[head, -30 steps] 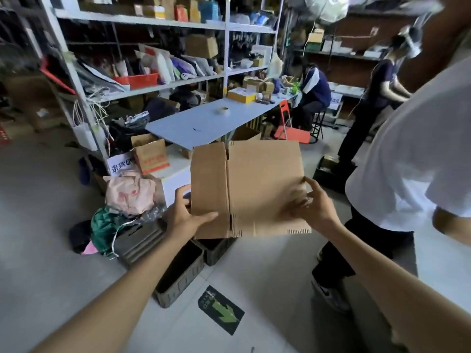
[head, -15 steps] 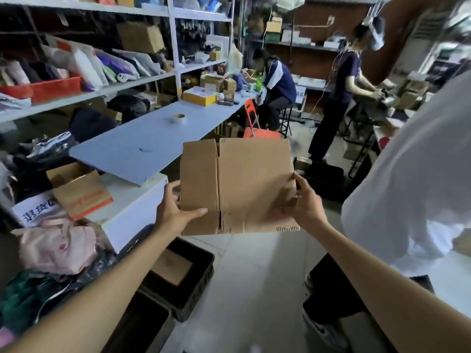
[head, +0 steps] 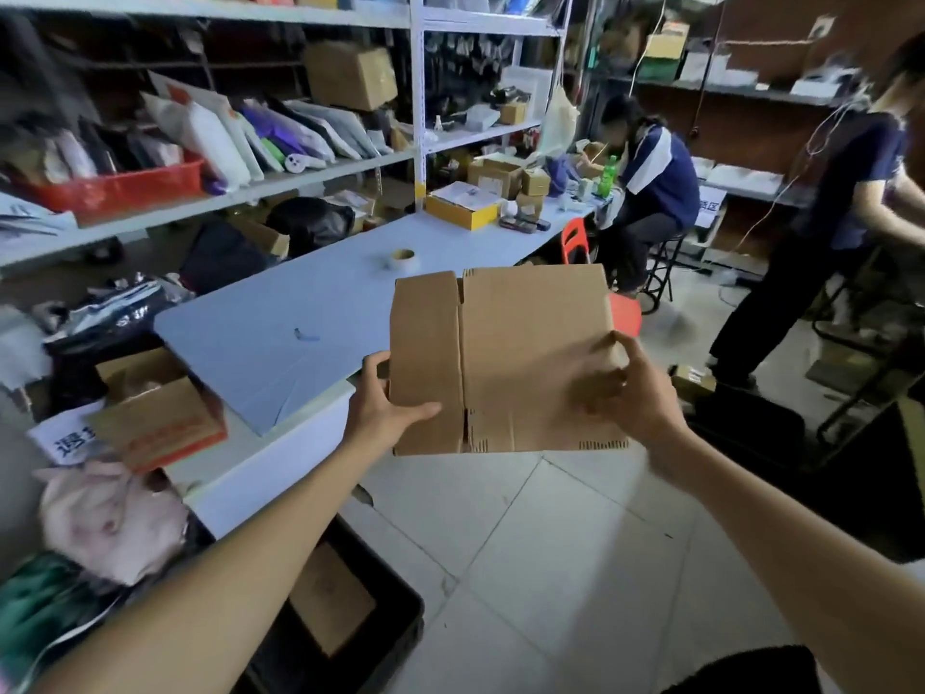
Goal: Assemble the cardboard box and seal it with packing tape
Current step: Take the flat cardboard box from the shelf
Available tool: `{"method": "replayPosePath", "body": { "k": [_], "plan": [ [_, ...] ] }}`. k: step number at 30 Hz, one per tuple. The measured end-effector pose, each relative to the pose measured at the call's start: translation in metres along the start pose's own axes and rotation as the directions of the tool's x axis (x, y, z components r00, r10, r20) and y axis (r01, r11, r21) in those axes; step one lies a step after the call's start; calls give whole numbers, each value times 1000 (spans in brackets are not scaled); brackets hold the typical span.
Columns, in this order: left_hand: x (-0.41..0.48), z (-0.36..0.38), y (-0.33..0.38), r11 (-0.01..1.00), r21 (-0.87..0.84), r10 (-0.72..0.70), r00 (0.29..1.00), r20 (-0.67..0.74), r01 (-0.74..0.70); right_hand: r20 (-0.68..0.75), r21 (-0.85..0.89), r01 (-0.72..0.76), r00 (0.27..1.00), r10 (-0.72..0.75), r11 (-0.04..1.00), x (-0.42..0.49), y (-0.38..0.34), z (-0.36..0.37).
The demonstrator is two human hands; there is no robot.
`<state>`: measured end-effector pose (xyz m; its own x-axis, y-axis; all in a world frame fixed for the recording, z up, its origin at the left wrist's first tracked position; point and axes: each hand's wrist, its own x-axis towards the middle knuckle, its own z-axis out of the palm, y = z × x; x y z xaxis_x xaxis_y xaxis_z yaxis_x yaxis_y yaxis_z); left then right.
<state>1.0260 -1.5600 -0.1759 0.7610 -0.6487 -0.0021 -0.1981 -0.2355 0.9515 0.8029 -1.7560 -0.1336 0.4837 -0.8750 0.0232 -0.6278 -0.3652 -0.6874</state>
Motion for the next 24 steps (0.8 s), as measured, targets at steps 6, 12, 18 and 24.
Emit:
{"method": "replayPosePath", "body": {
  "k": [6,12,18,24],
  "plan": [
    [134,28,-8,999,3,-41,994,-104,41,130,-2,117,985,-116,993,165,-17,31],
    [267,39,-14,991,14,-131,973,-192,136,210,-12,206,957,-199,979,322,-59,65],
    [364,42,-19,982,-8,-182,932,-313,189,337,-20,268,909,-246,963,457,-87,118],
    [448,43,-36,958,21,-242,847,-473,286,469,10,342,828,-306,940,575,-113,191]
  ]
}}
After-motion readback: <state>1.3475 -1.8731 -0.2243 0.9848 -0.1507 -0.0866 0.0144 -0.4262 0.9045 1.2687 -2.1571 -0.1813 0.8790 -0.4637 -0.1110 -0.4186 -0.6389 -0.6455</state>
